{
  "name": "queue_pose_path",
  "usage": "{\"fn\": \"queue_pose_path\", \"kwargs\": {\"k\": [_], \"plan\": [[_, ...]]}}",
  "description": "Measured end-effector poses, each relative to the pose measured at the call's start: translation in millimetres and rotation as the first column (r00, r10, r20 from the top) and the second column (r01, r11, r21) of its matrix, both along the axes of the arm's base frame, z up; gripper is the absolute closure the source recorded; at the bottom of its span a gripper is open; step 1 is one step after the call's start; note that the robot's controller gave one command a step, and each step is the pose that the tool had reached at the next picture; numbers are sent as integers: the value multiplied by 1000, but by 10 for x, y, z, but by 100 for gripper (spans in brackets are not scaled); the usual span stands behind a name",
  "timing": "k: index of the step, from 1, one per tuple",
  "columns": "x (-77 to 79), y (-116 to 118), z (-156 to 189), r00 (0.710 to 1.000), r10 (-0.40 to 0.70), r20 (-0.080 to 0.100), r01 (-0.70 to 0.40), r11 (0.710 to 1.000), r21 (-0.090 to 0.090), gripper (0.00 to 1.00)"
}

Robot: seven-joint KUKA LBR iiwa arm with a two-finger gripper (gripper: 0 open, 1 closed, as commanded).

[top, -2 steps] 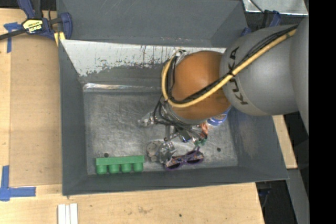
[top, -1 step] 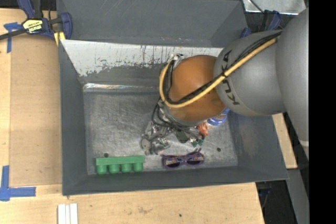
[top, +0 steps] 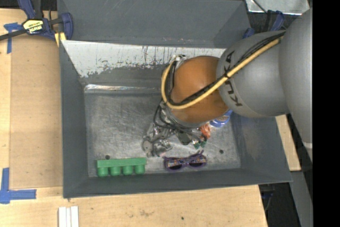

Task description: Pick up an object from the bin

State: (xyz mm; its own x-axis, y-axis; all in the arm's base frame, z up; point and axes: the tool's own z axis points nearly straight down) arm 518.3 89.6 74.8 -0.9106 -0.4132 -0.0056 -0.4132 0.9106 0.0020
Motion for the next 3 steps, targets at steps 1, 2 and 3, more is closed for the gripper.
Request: {"fn": "queue_pose_path", "kwargs": {"k": [1,2,3], "plan": [[-6,0,27,1000,0,-1,0,1000,0,100],[-14,-7,131,1000,-1,-3,1,1000,-2,100],[-27,-12,294,1000,-2,-10,2,1000,-4,100]]}}
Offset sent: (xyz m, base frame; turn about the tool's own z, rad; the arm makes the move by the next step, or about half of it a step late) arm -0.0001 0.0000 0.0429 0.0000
